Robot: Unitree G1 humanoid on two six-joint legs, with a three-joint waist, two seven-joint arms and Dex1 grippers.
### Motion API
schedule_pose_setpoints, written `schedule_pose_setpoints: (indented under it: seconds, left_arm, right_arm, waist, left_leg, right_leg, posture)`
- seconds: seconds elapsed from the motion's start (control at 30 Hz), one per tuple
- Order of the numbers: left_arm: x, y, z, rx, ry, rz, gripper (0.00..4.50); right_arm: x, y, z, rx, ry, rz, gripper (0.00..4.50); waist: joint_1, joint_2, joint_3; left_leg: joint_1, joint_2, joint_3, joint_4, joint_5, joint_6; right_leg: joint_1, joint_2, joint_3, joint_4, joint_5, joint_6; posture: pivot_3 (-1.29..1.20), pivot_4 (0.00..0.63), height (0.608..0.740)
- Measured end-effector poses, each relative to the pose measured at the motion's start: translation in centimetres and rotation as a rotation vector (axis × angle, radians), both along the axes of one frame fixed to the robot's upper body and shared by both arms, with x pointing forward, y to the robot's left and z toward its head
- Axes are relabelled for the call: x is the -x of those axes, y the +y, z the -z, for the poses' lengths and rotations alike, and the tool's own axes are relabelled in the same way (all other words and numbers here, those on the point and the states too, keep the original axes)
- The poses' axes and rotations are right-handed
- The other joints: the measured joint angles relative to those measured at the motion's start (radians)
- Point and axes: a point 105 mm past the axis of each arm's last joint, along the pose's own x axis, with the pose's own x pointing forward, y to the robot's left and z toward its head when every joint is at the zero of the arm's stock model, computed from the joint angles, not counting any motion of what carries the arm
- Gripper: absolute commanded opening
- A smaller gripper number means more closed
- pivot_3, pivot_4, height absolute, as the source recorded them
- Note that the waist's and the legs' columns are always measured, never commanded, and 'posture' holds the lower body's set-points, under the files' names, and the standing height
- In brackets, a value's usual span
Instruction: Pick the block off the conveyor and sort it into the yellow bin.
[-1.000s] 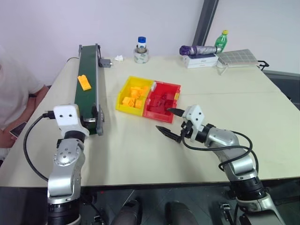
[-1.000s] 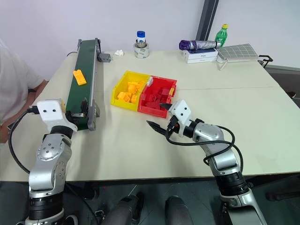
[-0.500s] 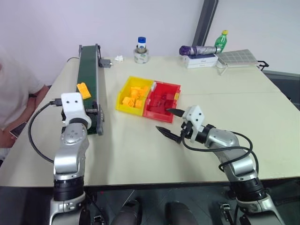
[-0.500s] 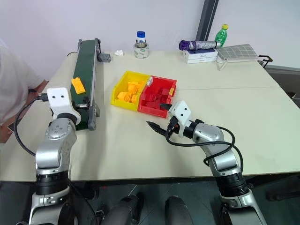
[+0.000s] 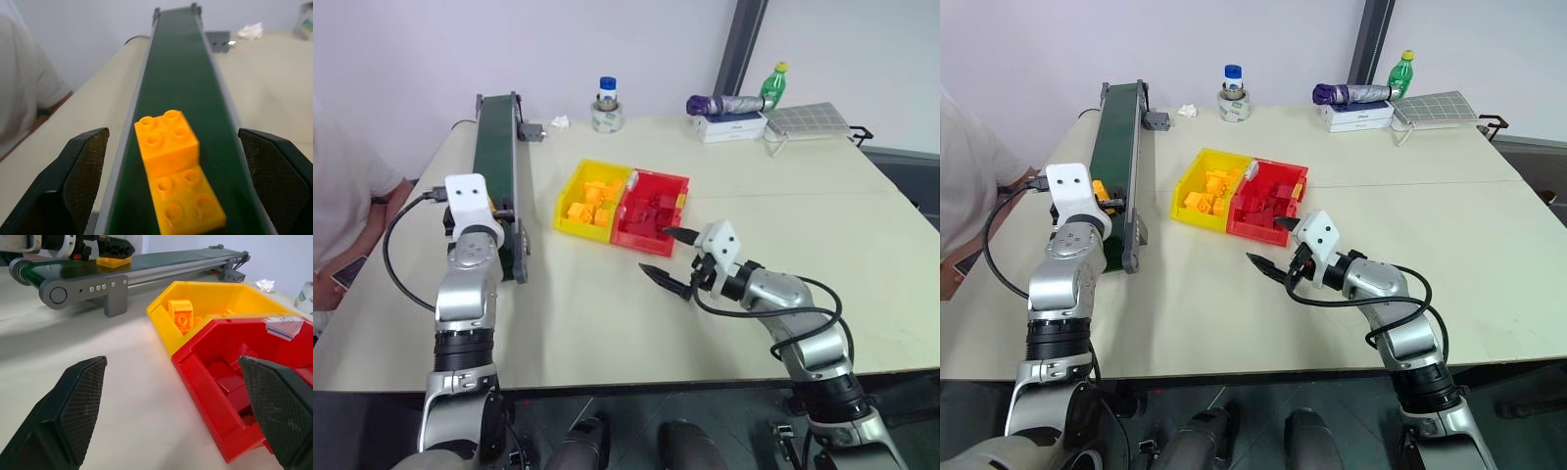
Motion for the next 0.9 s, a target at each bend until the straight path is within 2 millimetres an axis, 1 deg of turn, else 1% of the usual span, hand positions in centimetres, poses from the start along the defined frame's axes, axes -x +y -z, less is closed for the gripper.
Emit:
schedule_pose_setpoints:
  seconds: [0.07, 0.13, 0.23, 0.27, 0.3, 0.4, 0.47, 0.53, 0.63, 0.7, 0.77, 0.83, 0.9]
  left_arm:
    - [0.0, -0.1, 0.5, 0.028, 0.011, 0.005, 3.94]
    - [0.1, -0.3, 1.2, 0.063, 0.019, 0.011, 3.21]
    - [0.2, -0.3, 1.1, 0.08, 0.01, 0.012, 1.54]
    - [0.2, -0.3, 1.1, 0.095, 0.007, 0.01, 1.27]
    - [0.3, -0.3, 1.1, 0.11, 0.009, 0.003, 1.33]
    - [0.4, -0.5, 1.0, 0.139, -0.001, 0.013, 1.33]
    - [0.3, -1.2, 0.7, 0.174, -0.024, 0.056, 1.33]
    - [-0.1, -2.4, -0.1, 0.177, -0.05, 0.126, 1.33]
    - [-0.8, -5.1, -2.2, 0.16, -0.117, 0.247, 1.33]
    - [-1.6, -8.1, -3.7, 0.194, -0.169, 0.355, 1.33]
    - [-2.4, -11.0, -4.4, 0.213, -0.179, 0.443, 1.33]
    - [-3.5, -13.6, -4.3, 0.219, -0.156, 0.502, 1.33]
    - [-4.5, -15.1, -3.9, 0.21, -0.132, 0.525, 1.33]
  right_arm:
    - [0.0, 0.0, -0.1, 0.0, -0.003, -0.001, 4.5]
    - [0.1, 0.1, -0.1, 0.0, -0.005, -0.002, 4.5]
    - [0.1, 0.1, -0.1, 0.0, -0.004, -0.002, 4.5]
    - [0.1, 0.1, -0.1, 0.001, -0.004, -0.002, 4.5]
    - [0.1, 0.1, -0.1, 0.001, -0.004, -0.003, 4.5]
    - [0.1, 0.1, -0.1, 0.001, -0.004, -0.003, 4.5]
    - [0.1, 0.1, -0.2, 0.001, -0.004, -0.004, 4.5]
    - [0.1, 0.1, -0.2, 0.001, -0.005, -0.004, 4.5]
    - [0.1, 0.1, -0.2, 0.001, -0.007, -0.004, 4.5]
    - [0.0, 0.1, -0.3, 0.001, -0.008, -0.003, 4.5]
    - [0.0, 0.2, -0.4, -0.002, -0.012, -0.005, 4.5]
    - [0.0, 0.2, -0.4, -0.004, -0.014, -0.004, 4.5]
    - [-0.1, 0.2, -0.5, -0.004, -0.016, 0.003, 4.5]
  waist:
    - [0.0, 0.0, 0.0]
    - [0.0, 0.0, 0.0]
    - [0.001, 0.0, 0.0]
    - [0.001, 0.0, 0.0]
    - [0.001, 0.0, 0.0]
    - [0.001, 0.0, 0.0]
    - [0.001, 0.0, 0.0]
    - [0.003, 0.0, 0.0]
    - [0.006, 0.0, 0.0]
    - [0.011, 0.0, 0.0]
    - [0.019, 0.0, 0.0]
    - [0.022, 0.0, 0.0]
    - [0.02, 0.0, 0.0]
  left_leg:
    - [0.0, 0.0, 0.0, 0.0, 0.0, 0.0]
    - [0.0, 0.0, 0.0, 0.001, 0.0, 0.0]
    - [0.0, 0.0, 0.0, 0.001, 0.0, 0.0]
    - [0.0, 0.0, 0.0, 0.001, 0.0, 0.0]
    - [0.0, 0.0, 0.0, 0.002, 0.0, 0.0]
    - [0.0, 0.0, 0.0, 0.002, 0.0, 0.0]
    - [0.0, 0.0, 0.0, 0.002, 0.0, 0.0]
    - [0.0, 0.0, 0.0, 0.002, 0.0, 0.0]
    - [0.0, 0.0, 0.001, 0.003, 0.0, 0.0]
    - [0.0, 0.0, 0.002, 0.003, 0.0, 0.0]
    - [0.0, 0.0, 0.002, 0.004, 0.0, 0.0]
    - [0.0, 0.0, 0.002, 0.005, 0.0, 0.0]
    - [0.0, 0.0, 0.003, 0.005, 0.0, 0.0]
  right_leg:
    - [0.0, 0.0, 0.0, 0.0, 0.0, 0.0]
    - [0.0, 0.0, 0.0, 0.001, 0.0, 0.0]
    - [0.0, 0.0, 0.0, 0.002, 0.0, 0.0]
    - [0.0, 0.0, 0.0, 0.002, 0.0, 0.0]
    - [0.0, 0.0, 0.0, 0.002, 0.0, 0.0]
    - [0.0, 0.0, 0.0, 0.003, 0.0, 0.0]
    - [0.0, 0.0, 0.0, 0.003, 0.0, 0.0]
    - [0.0, 0.0, 0.0, 0.003, 0.0, 0.0]
    - [0.0, 0.0, 0.0, 0.003, 0.0, 0.0]
    - [0.001, 0.0, 0.0, 0.003, 0.0, 0.0]
    - [0.001, 0.0, 0.0, 0.003, 0.0, 0.0]
    - [0.001, -0.001, 0.0, 0.004, 0.0, 0.0]
    - [0.001, -0.001, 0.001, 0.004, 0.0, 0.0]
  posture:
    - [0.0, 0.15, 0.74]
    - [0.0, 0.15, 0.74]
    - [0.0, 0.15, 0.74]
    - [0.0, 0.15, 0.74]
    - [0.0, 0.15, 0.74]
    - [0.0, 0.15, 0.74]
    - [0.0, 0.15, 0.74]
    - [0.0, 0.15, 0.74]
    - [0.0, 0.15, 0.74]
    - [0.0, 0.15, 0.74]
    - [0.0, 0.15, 0.74]
    - [0.0, 0.15, 0.74]
    - [0.0, 0.15, 0.74]
